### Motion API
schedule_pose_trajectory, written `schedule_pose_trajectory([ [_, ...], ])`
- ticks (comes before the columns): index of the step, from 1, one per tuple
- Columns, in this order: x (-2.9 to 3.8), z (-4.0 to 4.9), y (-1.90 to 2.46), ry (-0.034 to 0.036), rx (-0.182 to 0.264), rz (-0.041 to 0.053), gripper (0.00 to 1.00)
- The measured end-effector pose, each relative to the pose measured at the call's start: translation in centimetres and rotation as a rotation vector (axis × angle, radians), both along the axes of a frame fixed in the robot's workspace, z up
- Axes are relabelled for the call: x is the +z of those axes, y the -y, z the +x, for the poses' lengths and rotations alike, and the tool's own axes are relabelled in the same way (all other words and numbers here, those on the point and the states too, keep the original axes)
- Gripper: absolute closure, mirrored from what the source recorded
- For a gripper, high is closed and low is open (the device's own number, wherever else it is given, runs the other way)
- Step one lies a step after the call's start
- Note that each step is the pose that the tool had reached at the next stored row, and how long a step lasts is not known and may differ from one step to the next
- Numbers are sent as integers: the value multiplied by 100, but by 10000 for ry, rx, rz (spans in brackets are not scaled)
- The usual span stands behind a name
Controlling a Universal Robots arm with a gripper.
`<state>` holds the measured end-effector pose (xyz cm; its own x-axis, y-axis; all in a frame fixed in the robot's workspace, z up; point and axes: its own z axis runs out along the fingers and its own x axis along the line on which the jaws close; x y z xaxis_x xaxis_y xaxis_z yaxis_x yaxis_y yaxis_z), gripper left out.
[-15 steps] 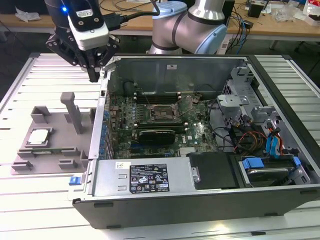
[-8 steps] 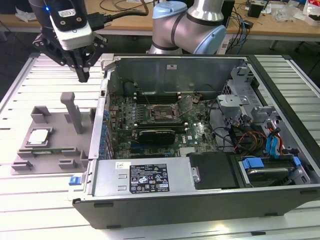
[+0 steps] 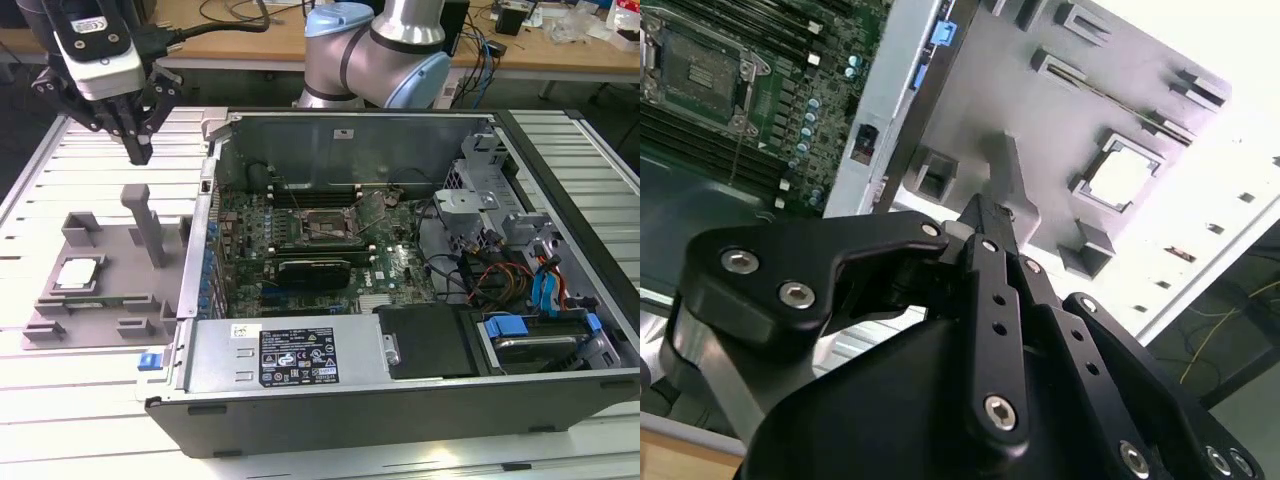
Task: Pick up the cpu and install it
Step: 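Reach for the cpu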
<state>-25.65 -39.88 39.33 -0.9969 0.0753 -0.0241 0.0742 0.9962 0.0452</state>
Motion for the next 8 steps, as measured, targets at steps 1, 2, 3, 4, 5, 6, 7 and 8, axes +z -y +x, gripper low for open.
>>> schedule_pose_trajectory([
  [1, 0, -37, 0, 0, 0, 0, 89],
  [2, 0, -67, 0, 1, 0, 0, 89],
  [3, 0, -83, 0, 0, 0, 0, 89],
  [4, 0, -99, 0, 1, 1, 0, 89],
  [5, 0, -128, 0, 1, 1, 0, 89],
  [6, 0, -151, 0, 1, 1, 0, 89],
  [7, 0, -181, 0, 1, 0, -1, 89],
  [8, 0, -197, 0, 2, 0, -1, 89],
])
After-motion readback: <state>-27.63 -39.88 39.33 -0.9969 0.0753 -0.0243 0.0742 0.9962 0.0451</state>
